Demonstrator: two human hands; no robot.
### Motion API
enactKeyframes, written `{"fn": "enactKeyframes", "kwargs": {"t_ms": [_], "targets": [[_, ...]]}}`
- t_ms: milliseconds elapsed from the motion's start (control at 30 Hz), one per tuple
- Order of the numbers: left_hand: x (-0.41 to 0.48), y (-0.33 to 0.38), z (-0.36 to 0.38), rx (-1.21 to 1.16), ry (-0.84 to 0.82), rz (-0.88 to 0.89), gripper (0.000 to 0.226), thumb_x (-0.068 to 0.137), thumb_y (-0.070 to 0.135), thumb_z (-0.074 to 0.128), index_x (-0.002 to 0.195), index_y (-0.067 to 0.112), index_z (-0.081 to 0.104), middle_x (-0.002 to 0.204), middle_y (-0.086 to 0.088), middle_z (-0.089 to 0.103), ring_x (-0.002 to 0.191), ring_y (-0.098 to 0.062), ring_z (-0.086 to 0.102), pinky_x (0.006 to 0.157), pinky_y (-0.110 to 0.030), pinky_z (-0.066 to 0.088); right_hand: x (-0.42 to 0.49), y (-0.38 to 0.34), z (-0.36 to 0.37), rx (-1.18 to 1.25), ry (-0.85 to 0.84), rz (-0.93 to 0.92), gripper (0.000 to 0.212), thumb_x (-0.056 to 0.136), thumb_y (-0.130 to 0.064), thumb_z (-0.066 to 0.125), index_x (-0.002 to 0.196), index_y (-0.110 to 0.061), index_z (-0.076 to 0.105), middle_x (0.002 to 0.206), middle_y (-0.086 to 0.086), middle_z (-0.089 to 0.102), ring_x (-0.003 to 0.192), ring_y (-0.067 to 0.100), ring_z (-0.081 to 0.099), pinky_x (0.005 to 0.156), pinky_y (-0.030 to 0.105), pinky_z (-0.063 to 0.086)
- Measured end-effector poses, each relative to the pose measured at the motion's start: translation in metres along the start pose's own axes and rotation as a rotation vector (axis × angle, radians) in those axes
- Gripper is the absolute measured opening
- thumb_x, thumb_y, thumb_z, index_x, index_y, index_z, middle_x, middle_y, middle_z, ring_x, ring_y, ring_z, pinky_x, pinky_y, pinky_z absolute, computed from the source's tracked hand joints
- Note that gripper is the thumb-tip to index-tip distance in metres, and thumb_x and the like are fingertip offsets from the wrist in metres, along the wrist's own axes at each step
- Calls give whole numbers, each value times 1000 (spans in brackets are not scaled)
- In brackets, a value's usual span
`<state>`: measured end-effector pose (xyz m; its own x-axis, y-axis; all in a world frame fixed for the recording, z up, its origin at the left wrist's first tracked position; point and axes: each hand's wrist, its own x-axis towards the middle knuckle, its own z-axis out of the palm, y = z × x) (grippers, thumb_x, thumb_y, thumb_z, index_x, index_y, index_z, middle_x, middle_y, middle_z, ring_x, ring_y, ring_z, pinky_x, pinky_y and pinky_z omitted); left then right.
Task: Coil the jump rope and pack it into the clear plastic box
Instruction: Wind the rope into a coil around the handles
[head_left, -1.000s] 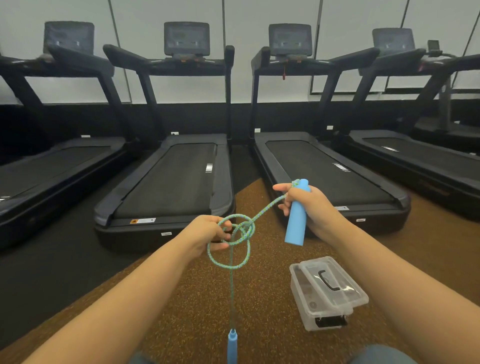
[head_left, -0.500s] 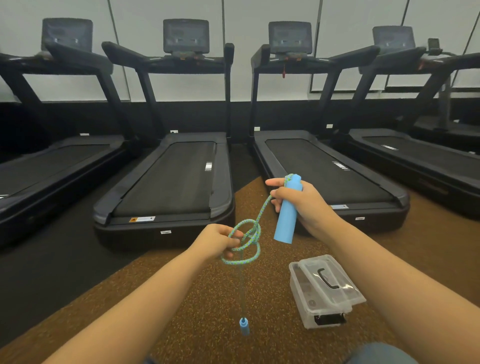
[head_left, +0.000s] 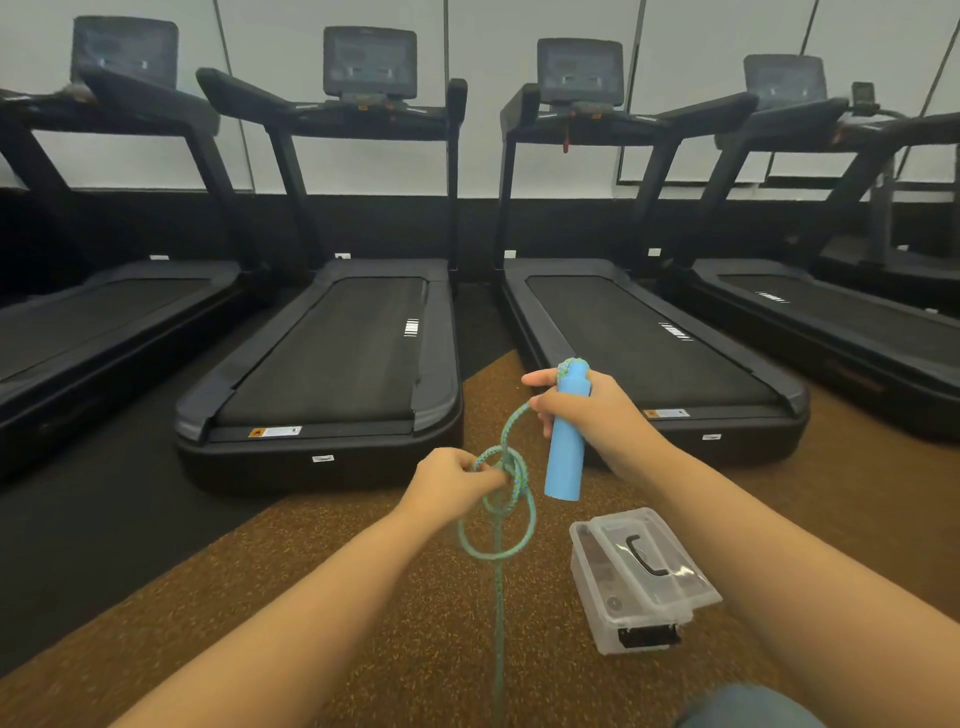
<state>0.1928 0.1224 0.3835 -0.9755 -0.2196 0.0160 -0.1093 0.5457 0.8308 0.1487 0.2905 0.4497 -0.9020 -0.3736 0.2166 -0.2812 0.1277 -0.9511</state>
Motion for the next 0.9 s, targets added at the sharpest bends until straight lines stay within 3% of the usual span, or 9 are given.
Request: {"fn": "enactKeyframes", "kwargs": {"t_ms": [67, 133, 233, 300, 400, 500, 600, 800, 900], "targets": [[3, 3, -6, -83, -14, -41, 27, 74, 37, 72, 62, 14, 63, 48, 4, 34, 42, -9, 29, 43, -22, 24, 2, 12, 0, -58, 30, 30, 23, 79, -12, 72, 101, -11, 67, 69, 3, 60, 58, 14, 56, 61, 29, 51], [5, 7, -10, -160, -56, -99, 31, 67, 41, 73, 58, 16, 58, 54, 0, 33, 51, -14, 30, 52, -27, 23, 4, 24, 3, -139, 61, 53, 28, 71, -24, 81, 94, -13, 70, 76, 5, 66, 64, 14, 59, 65, 33, 52], [7, 10, -11, -291, -143, -206, 50, 51, 49, 75, 79, 9, 68, 71, -8, 49, 68, -19, 42, 66, -33, 30, 3, 38, 10, -216, 36, 97, 44, 59, -39, 87, 89, -11, 70, 86, 4, 71, 75, 16, 66, 71, 32, 55], [9, 8, -14, -417, -213, -259, 53, 59, 42, 77, 94, 4, 72, 76, -5, 62, 66, -20, 53, 65, -28, 39, 1, 41, 14, -193, 20, 139, 45, 60, -37, 87, 90, -8, 69, 83, -2, 69, 74, 12, 64, 66, 25, 53], [9, 9, -19, -546, -367, -375, 14, 83, 31, 64, 78, 18, 69, 68, 7, 62, 60, -9, 55, 59, -23, 43, 0, 42, 16, -179, -11, 181, 42, 62, -30, 88, 89, -5, 69, 78, -2, 67, 67, 7, 62, 58, 17, 51], [10, 7, -27, -648, -420, -480, 24, 82, 40, 60, 66, 22, 61, 58, 10, 57, 61, -9, 44, 62, -27, 32, -2, 46, 18, -172, -53, 199, 31, 61, -21, 89, 77, -11, 65, 74, 2, 68, 62, 8, 64, 65, 25, 56], [11, 6, -31, -726, -440, -536, 26, 67, 46, 68, 62, 21, 63, 62, 9, 61, 70, -10, 52, 73, -31, 36, -5, 51, 22, -207, -46, 193, 26, 65, -18, 85, 68, -15, 59, 67, -2, 64, 56, 5, 60, 56, 18, 49], [10, 1, -23, -747, -457, -532, 36, 59, 56, 71, 74, 22, 68, 70, 9, 65, 72, -10, 58, 76, -35, 42, -12, 54, 32, 59, -159, 203, 15, 74, -12, 77, 87, -9, 70, 86, 8, 71, 75, 14, 63, 72, 29, 51], [10, -1, -18, -858, -473, -514, 41, 60, 53, 73, 80, 17, 69, 74, 2, 69, 67, -15, 66, 64, -31, 53, -13, 56, 37, 153, -198, 215, 43, 67, -17, 82, 102, 2, 66, 103, 21, 70, 87, 25, 66, 89, 43, 52]]}}
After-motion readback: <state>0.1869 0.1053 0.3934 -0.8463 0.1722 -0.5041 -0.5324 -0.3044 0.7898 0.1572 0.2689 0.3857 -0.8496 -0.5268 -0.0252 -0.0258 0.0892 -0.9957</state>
